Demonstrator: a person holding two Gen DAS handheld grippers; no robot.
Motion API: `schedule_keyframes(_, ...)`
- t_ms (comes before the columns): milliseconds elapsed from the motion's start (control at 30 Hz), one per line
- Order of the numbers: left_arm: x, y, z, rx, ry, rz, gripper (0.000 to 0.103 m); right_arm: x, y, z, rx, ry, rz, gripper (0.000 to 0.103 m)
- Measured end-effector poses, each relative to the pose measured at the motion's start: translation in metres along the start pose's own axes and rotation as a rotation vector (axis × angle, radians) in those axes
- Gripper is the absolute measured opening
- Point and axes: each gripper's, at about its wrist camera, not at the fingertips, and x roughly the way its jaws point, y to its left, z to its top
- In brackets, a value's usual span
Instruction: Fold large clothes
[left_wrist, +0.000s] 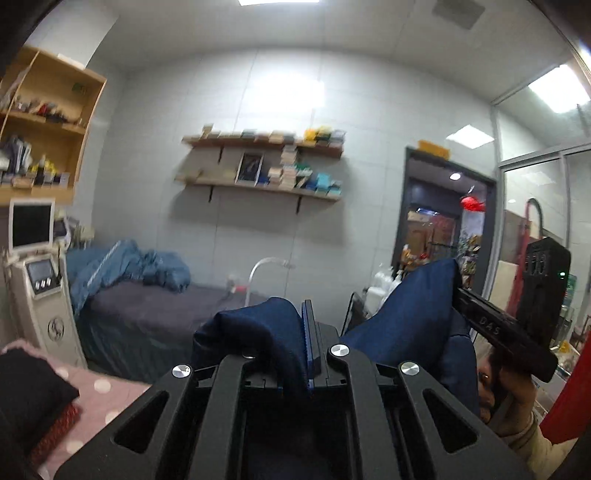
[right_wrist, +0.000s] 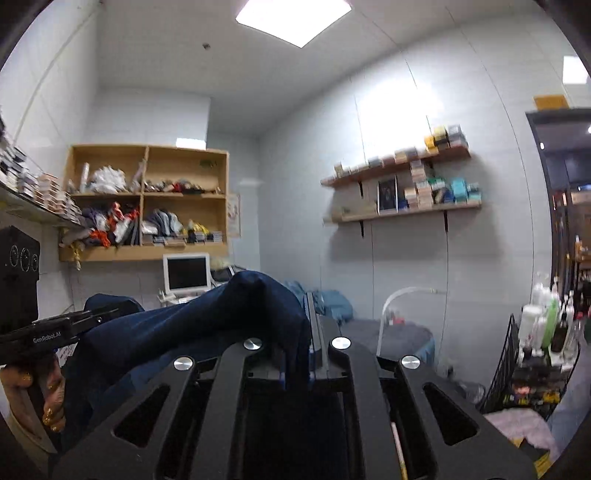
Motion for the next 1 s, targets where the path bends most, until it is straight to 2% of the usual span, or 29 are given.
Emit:
schedule_keyframes(33,0.025,0.023,-0.017,-0.037,0.061,0.044,0.01,0.023,-0.007,-0.018,0.016,0.055,-0.012,0.009)
schedule_keyframes(67,0.047,0.042,-0.033,-0.065,0.13,0.093,0.011,0.056,-0.016,-0.039,0.035,0.157,-0.026,0.013)
schedule_keyframes(100,0.083,0.066,-0.057,-0.1,0.236,0.14,0.014,0.085,-0.026,-0.062,0.054,0.262,-0.041,0.016)
schedule_keyframes(133,0.1,0.089,-0.081,-0.141,0.316,0.177,0.015,0.103,-0.032,-0.086,0.082,0.328,-0.06,0.026)
schedule_keyframes(167,0.121,0.111,-0.106,-0.191,0.387,0.204,0.026,0.127,-0.042,-0.116,0.145,0.419,-0.083,0.047)
schedule_keyframes(200,0.14,0.135,-0.137,-0.243,0.455,0.216,0.046,0.147,-0.051,-0.147,0.194,0.504,-0.109,0.071)
schedule_keyframes(233,0.148,0.151,-0.161,-0.27,0.479,0.23,0.056,0.153,-0.059,-0.165,0.224,0.547,-0.124,0.081)
schedule_keyframes(267,0.156,0.17,-0.19,-0.289,0.495,0.268,0.072,0.16,-0.065,-0.192,0.261,0.584,-0.132,0.085)
schedule_keyframes(300,0.153,0.179,-0.207,-0.298,0.504,0.289,0.079,0.164,-0.069,-0.219,0.286,0.629,-0.149,0.085)
schedule_keyframes(367,0.134,0.186,-0.227,-0.303,0.521,0.318,0.085,0.164,-0.07,-0.258,0.296,0.712,-0.174,0.085)
schedule_keyframes(400,0.132,0.192,-0.239,-0.319,0.543,0.329,0.087,0.16,-0.069,-0.286,0.305,0.766,-0.178,0.085)
schedule_keyframes(500,0.099,0.205,-0.266,-0.382,0.583,0.321,0.088,0.134,-0.053,-0.329,0.326,0.831,-0.176,0.085)
schedule_keyframes(600,0.062,0.209,-0.283,-0.389,0.582,0.352,0.091,0.112,-0.023,-0.353,0.29,0.885,-0.133,0.085)
schedule_keyframes(700,0.023,0.209,-0.298,-0.356,0.571,0.417,0.097,0.092,0.008,-0.372,0.212,0.917,-0.078,0.085)
schedule_keyframes(767,0.003,0.209,-0.31,-0.346,0.601,0.457,0.097,0.084,0.026,-0.382,0.168,0.941,-0.025,0.085)
schedule_keyframes(867,-0.011,0.204,-0.324,-0.381,0.653,0.42,0.097,0.063,0.069,-0.391,0.113,0.99,0.104,0.09)
schedule_keyframes(1000,-0.016,0.186,-0.352,-0.41,0.735,0.301,0.097,0.052,0.127,-0.42,-0.009,1.083,0.267,0.09)
